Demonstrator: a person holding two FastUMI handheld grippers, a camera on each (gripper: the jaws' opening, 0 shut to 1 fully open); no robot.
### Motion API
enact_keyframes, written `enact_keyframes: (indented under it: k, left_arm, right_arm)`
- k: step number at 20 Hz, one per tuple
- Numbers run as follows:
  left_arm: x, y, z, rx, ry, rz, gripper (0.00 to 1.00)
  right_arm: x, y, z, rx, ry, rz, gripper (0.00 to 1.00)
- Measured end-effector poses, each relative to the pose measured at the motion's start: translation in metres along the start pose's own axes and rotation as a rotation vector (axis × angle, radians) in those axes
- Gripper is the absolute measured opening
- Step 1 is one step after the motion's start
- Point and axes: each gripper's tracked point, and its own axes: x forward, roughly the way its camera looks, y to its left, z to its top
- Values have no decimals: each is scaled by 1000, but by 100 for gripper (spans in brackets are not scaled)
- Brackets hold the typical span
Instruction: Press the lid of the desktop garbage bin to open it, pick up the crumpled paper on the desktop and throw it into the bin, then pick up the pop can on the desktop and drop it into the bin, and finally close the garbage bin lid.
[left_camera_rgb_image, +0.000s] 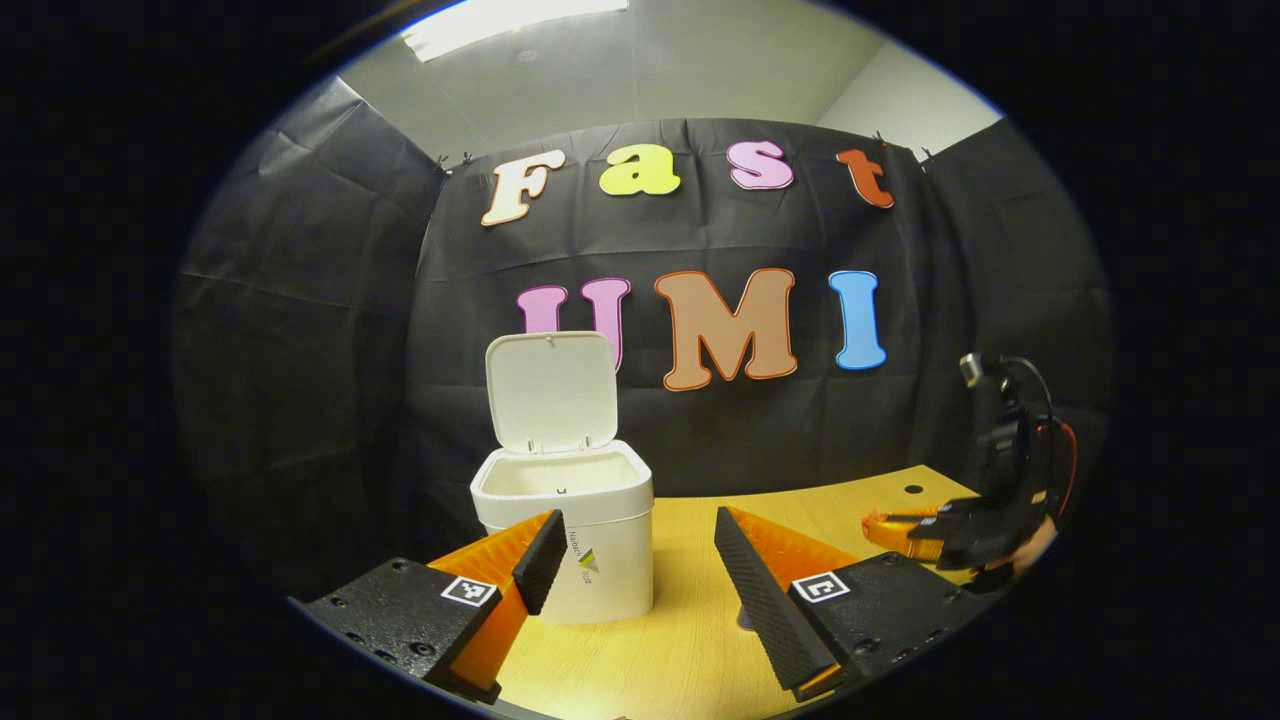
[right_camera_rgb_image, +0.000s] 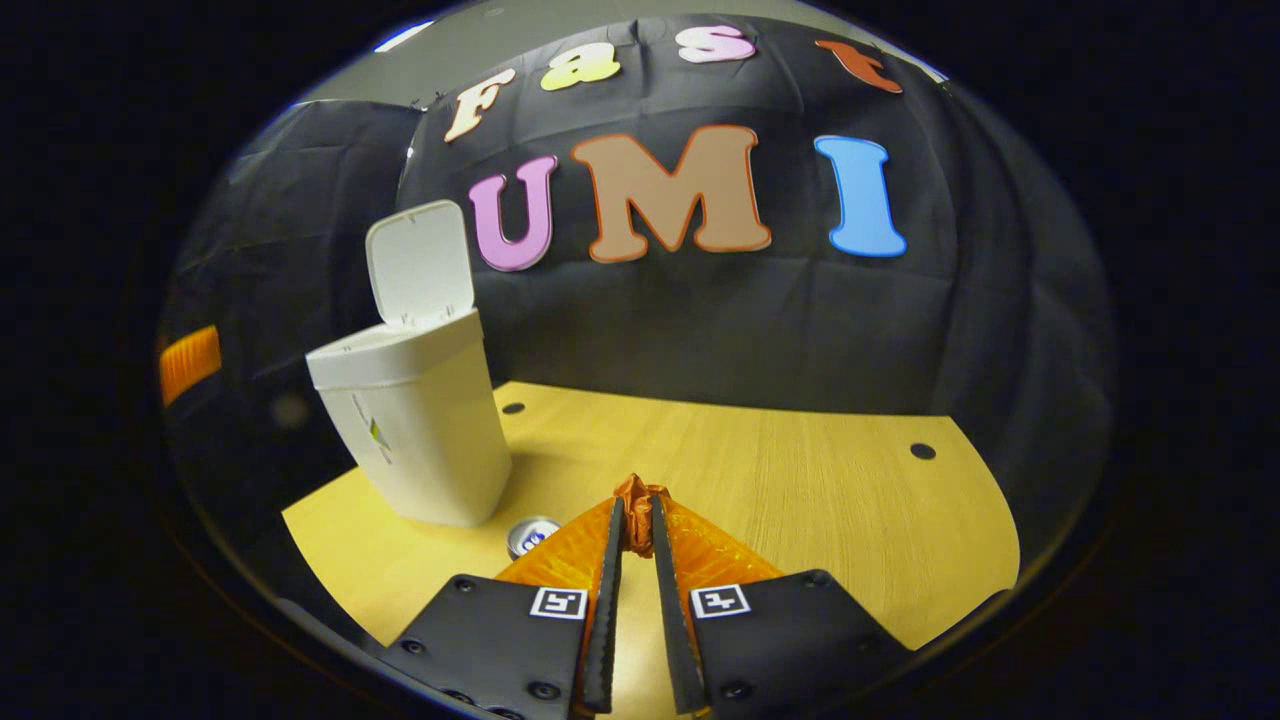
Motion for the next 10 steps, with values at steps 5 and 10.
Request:
enact_keyframes:
  k: [5,10]
  left_arm:
    - [0,7,0,-14,-5,-1,91]
    - [1,20,-3,-22,-5,2,91]
  right_arm:
    - [-14,40,65,-5,-125,80,23]
    - [-5,91,129,-47,-219,162,23]
